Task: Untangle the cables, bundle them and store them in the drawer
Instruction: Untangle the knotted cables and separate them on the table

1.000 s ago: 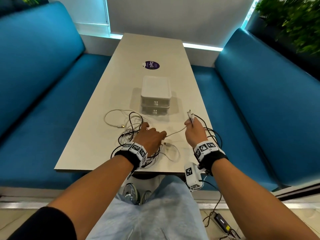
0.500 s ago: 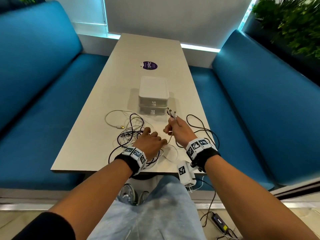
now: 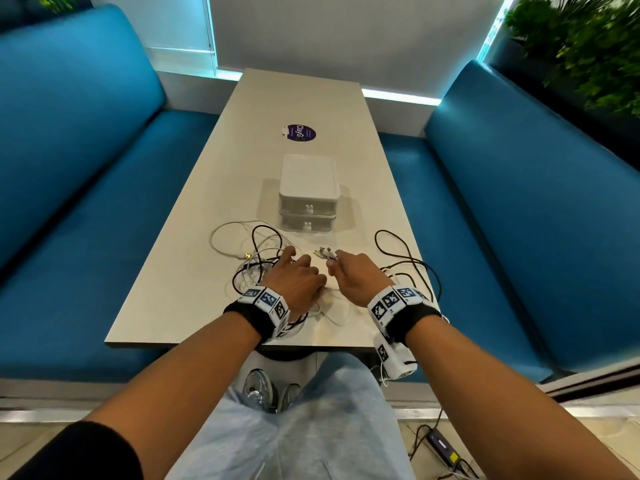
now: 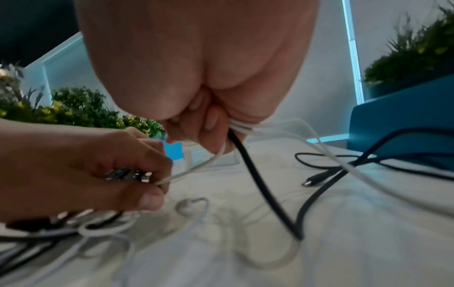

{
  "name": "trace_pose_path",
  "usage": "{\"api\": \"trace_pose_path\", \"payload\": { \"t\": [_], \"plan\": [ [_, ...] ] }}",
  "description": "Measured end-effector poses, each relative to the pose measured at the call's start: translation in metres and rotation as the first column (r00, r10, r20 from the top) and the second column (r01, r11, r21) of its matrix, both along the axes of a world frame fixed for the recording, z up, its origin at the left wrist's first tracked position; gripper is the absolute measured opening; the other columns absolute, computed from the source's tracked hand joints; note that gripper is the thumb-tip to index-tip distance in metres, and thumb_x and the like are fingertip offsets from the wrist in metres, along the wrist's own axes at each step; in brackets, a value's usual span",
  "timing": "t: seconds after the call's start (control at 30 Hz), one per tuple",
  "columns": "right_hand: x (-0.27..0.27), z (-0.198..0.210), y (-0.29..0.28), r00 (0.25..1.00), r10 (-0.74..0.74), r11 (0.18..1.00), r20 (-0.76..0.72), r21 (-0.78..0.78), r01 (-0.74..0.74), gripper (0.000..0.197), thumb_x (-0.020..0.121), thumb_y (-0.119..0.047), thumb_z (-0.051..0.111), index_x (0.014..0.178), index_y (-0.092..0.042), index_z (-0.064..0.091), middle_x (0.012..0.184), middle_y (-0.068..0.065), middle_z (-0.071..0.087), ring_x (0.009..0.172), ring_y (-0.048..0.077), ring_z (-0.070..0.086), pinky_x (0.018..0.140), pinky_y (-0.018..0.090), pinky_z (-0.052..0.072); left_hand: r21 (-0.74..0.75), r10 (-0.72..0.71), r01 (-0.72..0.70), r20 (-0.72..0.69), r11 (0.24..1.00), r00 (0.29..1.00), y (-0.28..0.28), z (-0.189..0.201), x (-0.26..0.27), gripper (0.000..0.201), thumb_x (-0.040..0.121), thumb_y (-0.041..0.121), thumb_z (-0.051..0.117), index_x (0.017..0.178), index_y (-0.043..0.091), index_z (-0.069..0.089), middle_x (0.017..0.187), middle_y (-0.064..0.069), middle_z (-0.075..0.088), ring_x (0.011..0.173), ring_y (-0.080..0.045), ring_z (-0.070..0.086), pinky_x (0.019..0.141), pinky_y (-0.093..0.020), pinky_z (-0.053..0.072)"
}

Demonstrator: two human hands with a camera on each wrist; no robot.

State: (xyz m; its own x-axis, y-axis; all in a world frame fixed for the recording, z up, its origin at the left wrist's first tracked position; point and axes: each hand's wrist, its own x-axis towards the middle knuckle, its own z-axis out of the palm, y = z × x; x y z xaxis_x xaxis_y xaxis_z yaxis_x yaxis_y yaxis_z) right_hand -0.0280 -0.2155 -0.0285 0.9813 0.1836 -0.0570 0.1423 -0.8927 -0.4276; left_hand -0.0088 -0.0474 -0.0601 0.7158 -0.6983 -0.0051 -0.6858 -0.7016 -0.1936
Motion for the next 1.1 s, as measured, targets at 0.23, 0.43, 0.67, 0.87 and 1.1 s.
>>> {"api": "trace_pose_path", "payload": {
  "t": [0.23, 0.43, 0.67, 0.87, 1.1],
  "plan": [
    [-0.004, 0.009, -0.020, 0.998, -0.011, 0.965, 0.054, -0.263, 0.025, 0.029, 0.105, -0.034, 0.029, 0.113, -0.011, 0.045, 0.090, 0.017, 0.061, 0.066, 0.031, 0.050, 0.058, 0.038, 0.041, -0.007, 0.024, -0.024, -0.003, 1.000, 1.000, 0.014, 0.007, 0.006, 0.028, 0.100, 0.041, 0.037, 0.103, 0.031, 0.063, 0.101, 0.010, 0.067, 0.113, -0.019, 0.050, 0.107, -0.052, 0.018],
    [-0.013, 0.011, -0.043, 0.993, -0.086, 0.906, 0.084, -0.408, 0.113, 0.032, 0.105, -0.033, 0.027, 0.111, -0.009, 0.047, 0.092, 0.014, 0.064, 0.069, 0.032, 0.054, 0.059, 0.036, 0.041, -0.032, 0.040, -0.039, 0.016, 0.999, 0.999, 0.017, 0.006, 0.003, 0.028, 0.100, 0.040, 0.038, 0.111, 0.030, 0.062, 0.113, 0.009, 0.067, 0.124, -0.020, 0.046, 0.107, -0.053, 0.018],
    [-0.012, 0.001, -0.017, 0.981, -0.196, 0.965, 0.003, -0.178, 0.193, 0.025, 0.102, -0.025, 0.034, 0.109, -0.010, 0.052, 0.095, 0.017, 0.065, 0.084, 0.037, 0.062, 0.071, 0.042, 0.051, -0.047, 0.127, -0.127, 0.002, 0.991, 0.992, 0.006, -0.006, -0.002, 0.021, 0.092, 0.023, 0.048, 0.108, 0.032, 0.057, 0.107, 0.008, 0.070, 0.127, -0.020, 0.047, 0.108, -0.054, 0.016],
    [-0.012, -0.011, 0.019, 0.997, -0.064, 0.995, -0.049, -0.084, 0.059, 0.025, 0.102, -0.020, 0.034, 0.114, -0.006, 0.051, 0.100, 0.021, 0.065, 0.090, 0.040, 0.061, 0.070, 0.040, 0.045, -0.078, 0.153, -0.150, 0.024, 0.986, 0.988, 0.005, -0.005, -0.010, 0.037, 0.085, 0.014, 0.052, 0.120, 0.027, 0.050, 0.102, 0.007, 0.068, 0.118, -0.024, 0.047, 0.107, -0.053, 0.021],
    [-0.006, -0.016, 0.017, 0.988, -0.085, 0.996, -0.132, 0.020, 0.089, 0.036, 0.104, -0.031, 0.035, 0.113, -0.005, 0.058, 0.111, 0.018, 0.066, 0.103, 0.037, 0.059, 0.084, 0.040, 0.045, -0.192, 0.182, -0.189, -0.055, 0.963, 0.982, 0.010, -0.004, 0.001, 0.016, 0.102, 0.025, 0.039, 0.115, 0.025, 0.049, 0.108, 0.006, 0.066, 0.119, -0.023, 0.045, 0.103, -0.049, 0.021]
  ]
}}
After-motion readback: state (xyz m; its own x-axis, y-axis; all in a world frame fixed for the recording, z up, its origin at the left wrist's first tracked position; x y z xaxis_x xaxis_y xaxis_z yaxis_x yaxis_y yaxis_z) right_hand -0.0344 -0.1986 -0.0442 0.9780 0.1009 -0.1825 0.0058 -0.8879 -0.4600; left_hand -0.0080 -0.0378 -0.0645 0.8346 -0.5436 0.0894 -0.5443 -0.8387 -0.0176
